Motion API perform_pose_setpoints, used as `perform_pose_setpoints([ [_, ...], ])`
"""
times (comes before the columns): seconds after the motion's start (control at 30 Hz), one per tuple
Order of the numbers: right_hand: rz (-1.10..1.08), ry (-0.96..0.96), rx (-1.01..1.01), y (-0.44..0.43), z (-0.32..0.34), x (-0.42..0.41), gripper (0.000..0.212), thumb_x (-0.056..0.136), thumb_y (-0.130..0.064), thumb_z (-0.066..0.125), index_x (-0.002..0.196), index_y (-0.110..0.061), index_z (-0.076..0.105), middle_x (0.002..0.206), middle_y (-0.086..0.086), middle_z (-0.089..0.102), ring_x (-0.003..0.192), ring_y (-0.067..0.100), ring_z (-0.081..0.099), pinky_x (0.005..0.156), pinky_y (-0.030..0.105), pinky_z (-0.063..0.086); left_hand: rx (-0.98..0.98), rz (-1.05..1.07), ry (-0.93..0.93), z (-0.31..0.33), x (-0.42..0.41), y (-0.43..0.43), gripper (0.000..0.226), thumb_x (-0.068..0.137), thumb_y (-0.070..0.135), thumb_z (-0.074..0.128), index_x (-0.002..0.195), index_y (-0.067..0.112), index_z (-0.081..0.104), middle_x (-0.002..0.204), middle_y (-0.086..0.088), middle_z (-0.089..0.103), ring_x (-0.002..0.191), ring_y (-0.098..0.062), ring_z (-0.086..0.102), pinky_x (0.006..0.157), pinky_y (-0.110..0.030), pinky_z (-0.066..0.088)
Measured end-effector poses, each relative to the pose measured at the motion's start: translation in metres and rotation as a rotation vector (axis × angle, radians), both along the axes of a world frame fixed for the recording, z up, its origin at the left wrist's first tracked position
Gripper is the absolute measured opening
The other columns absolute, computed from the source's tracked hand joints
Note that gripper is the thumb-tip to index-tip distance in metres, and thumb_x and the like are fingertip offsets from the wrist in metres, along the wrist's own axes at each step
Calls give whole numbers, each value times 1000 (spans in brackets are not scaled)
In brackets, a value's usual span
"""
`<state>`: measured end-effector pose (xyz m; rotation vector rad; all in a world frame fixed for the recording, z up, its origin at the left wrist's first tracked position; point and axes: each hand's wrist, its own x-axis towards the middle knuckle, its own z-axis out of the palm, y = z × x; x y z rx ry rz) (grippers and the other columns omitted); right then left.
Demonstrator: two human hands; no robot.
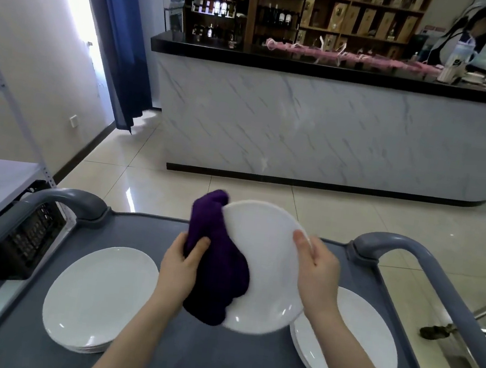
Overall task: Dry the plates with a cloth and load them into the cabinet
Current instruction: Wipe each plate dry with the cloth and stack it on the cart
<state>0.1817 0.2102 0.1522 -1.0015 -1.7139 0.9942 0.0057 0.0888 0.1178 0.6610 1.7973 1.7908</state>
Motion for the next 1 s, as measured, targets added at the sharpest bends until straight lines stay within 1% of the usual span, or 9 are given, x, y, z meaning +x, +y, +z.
perform_pose_setpoints([
  [0.1, -256, 192, -172, -13, -7, -13, 44, 101, -38, 51, 64, -14, 43, 54, -10, 42, 53, 4, 35, 51, 18, 33, 52, 57, -321, -14, 32, 3, 16, 98, 36, 57, 110, 28, 63, 105, 6, 74, 97, -14, 70, 87, -37, 57],
  [0.23, -328, 224, -234, -17, -18, -16, 41, 102, -38, 48, 69, -15, 45, 59, -8, 47, 58, 9, 42, 60, 29, 38, 48, 93, -417, -18, 54, 8, 17, 98, 39, 55, 112, 31, 60, 111, 4, 71, 103, -15, 68, 93, -39, 54],
  [0.4, -81, 63, -73, -2, -13, 6, 42, 102, -34, 51, 67, -14, 39, 57, -8, 39, 54, 5, 34, 51, 18, 32, -26, 54, -92, -8, 23, 3, 18, 96, 34, 59, 112, 25, 62, 107, 5, 72, 101, -16, 67, 91, -41, 55],
  [0.53, 305, -281, 39, 12, -1, 15, 39, 98, -43, 53, 72, -14, 49, 63, 5, 45, 57, 5, 38, 54, 20, 32, -145, -256, 359, 5, -13, -4, 17, 91, 25, 68, 98, 39, 59, 91, 26, 69, 85, 3, 65, 70, -9, 47],
  [0.6, 461, -383, 49, 10, 2, 12, 37, 97, -46, 55, 68, -24, 49, 62, 2, 41, 58, 6, 36, 55, 22, 29, -203, -459, 467, 11, -17, -4, 21, 89, 25, 71, 96, 41, 58, 91, 27, 68, 82, 5, 64, 66, -7, 44],
  [0.67, 477, -350, 57, 6, 1, 7, 37, 96, -47, 56, 69, -21, 53, 63, 6, 43, 60, 7, 36, 57, 25, 29, -193, -459, 488, 9, -14, -3, 17, 90, 28, 69, 94, 41, 58, 89, 25, 68, 81, 4, 65, 65, -7, 44],
  [0.77, 339, -222, 70, -1, -5, 5, 43, 97, -39, 58, 72, -5, 51, 67, 14, 46, 60, 8, 36, 56, 25, 29, -151, -218, 431, 3, -8, 0, 8, 92, 34, 66, 92, 39, 59, 86, 24, 68, 79, 3, 63, 63, -10, 45],
  [0.87, 172, -92, -10, -9, -8, 5, 44, 98, -33, 57, 64, -7, 45, 57, 2, 37, 56, 7, 31, 51, 21, 26, -172, -21, 315, 0, -6, 1, 7, 93, 41, 61, 91, 35, 60, 83, 21, 68, 79, -1, 64, 65, -21, 47],
  [1.0, -190, 140, -162, -21, -9, -8, 44, 101, -36, 51, 61, -22, 39, 52, -13, 43, 51, 4, 36, 50, 16, 33, -43, 84, -208, -12, 16, 4, 19, 95, 39, 61, 102, 22, 65, 94, 5, 75, 90, -17, 71, 80, -37, 57],
])
